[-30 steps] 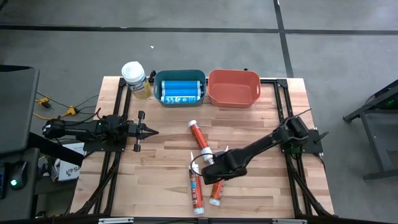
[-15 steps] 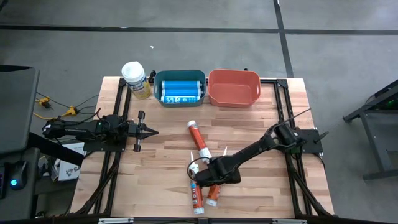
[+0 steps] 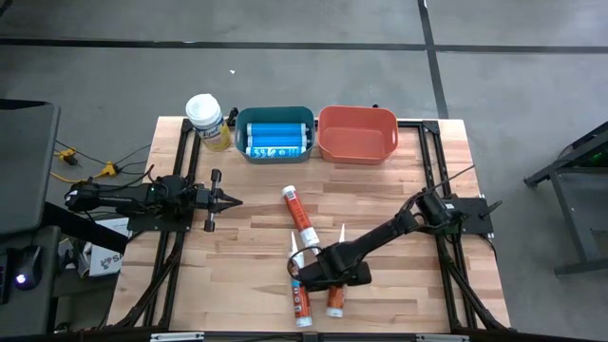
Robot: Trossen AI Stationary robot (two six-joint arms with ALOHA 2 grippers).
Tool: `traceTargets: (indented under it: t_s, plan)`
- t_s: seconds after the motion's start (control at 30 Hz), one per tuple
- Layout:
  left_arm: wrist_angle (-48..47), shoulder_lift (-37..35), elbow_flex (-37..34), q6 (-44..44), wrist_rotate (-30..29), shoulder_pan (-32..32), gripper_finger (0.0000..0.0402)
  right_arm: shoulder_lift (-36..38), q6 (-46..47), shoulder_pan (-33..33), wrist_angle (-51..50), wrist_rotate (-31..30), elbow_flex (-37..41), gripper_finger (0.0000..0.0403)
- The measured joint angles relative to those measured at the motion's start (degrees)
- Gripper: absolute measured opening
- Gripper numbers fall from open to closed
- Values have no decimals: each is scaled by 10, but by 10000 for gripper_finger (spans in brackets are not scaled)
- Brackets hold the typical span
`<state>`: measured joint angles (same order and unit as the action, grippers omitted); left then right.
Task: Pick & place silicon tubes, Sealant and Lysol wipes
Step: Put the right orange sealant into the orange bin
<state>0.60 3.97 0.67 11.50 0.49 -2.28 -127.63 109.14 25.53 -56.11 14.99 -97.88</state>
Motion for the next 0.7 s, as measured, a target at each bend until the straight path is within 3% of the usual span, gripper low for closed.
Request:
traceTargets:
  t_s: [0.17, 0.37, 0.7]
  plan:
    - [0, 0, 0, 0, 0, 0, 0, 0, -15, 3, -10, -2, 3, 295]
    - [0, 0, 0, 0, 0, 0, 0, 0, -19, 8, -24, -46, 3, 290]
    - [0, 0, 0, 0, 0, 0, 0, 0, 0, 18, -50, -75, 3, 221]
